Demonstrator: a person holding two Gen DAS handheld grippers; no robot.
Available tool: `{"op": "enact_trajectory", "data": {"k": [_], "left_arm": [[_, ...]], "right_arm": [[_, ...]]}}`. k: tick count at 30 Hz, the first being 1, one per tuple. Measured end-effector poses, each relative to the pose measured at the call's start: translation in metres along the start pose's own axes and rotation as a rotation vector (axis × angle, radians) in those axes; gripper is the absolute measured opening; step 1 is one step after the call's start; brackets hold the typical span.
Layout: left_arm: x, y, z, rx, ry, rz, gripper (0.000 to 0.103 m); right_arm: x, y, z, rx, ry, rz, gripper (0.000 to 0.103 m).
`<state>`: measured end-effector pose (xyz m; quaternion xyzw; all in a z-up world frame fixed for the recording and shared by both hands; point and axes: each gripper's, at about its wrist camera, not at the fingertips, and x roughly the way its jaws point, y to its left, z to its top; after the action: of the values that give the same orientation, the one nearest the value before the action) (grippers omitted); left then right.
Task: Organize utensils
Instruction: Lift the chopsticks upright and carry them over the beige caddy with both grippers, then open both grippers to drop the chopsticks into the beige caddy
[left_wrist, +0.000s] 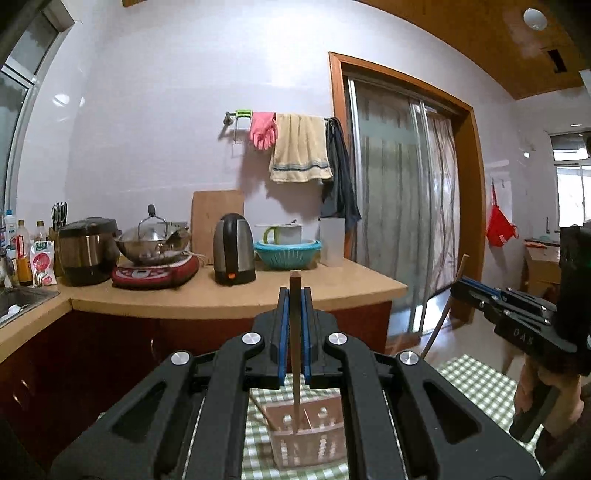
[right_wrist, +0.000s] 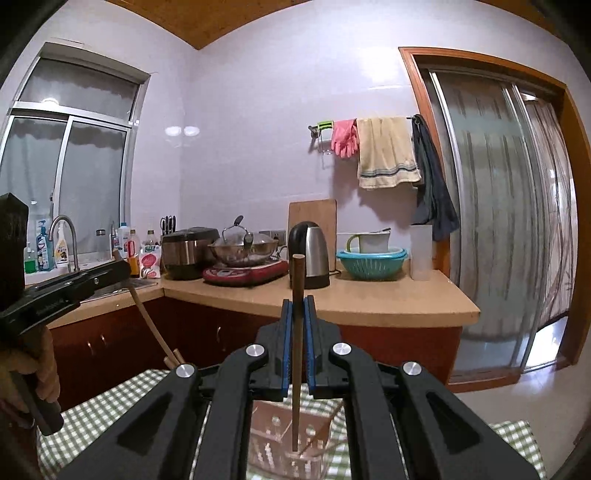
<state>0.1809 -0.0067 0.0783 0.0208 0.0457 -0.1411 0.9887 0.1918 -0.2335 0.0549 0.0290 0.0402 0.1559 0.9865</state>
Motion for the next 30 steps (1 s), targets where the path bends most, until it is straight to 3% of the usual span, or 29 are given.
{"op": "enact_trajectory", "data": {"k": [6,18,20,22,23,24,26,30], "left_arm": [[0.033,0.006,-0.017,-0.02,0.006,0.024,0.007],[0.082,0.014,-0.09,-0.083,0.176,0.016,0.007],[0.083,0.013,-0.097,-0.084,0.192,0.013,0.012],[0.083,0.011,-0.1,-0.084,0.199,0.01,0.027],[0.081,0.011,-0.1,-0.084,0.197,0.011,0.038],[0.08,0.01,-0.101,-0.083,0.194,0.011,0.045],[0.077,0.008,-0.099,-0.08,0.191,0.008,0.051],[0.068,0.006,-0.097,-0.085,0.189,0.005,0.061]], "right_arm": [[0.034,-0.002,-0.021,0.021,0.037,0.002,0.007],[0.067,0.001,-0.077,-0.007,0.169,-0.024,0.007],[0.069,0.001,-0.08,-0.004,0.187,-0.022,0.007],[0.065,0.002,-0.082,-0.006,0.186,-0.032,0.008],[0.063,0.002,-0.081,-0.008,0.188,-0.035,0.015],[0.059,0.003,-0.081,-0.007,0.182,-0.036,0.031],[0.053,0.003,-0.079,-0.005,0.162,-0.04,0.048],[0.037,0.004,-0.072,-0.015,0.148,-0.058,0.057]]}}
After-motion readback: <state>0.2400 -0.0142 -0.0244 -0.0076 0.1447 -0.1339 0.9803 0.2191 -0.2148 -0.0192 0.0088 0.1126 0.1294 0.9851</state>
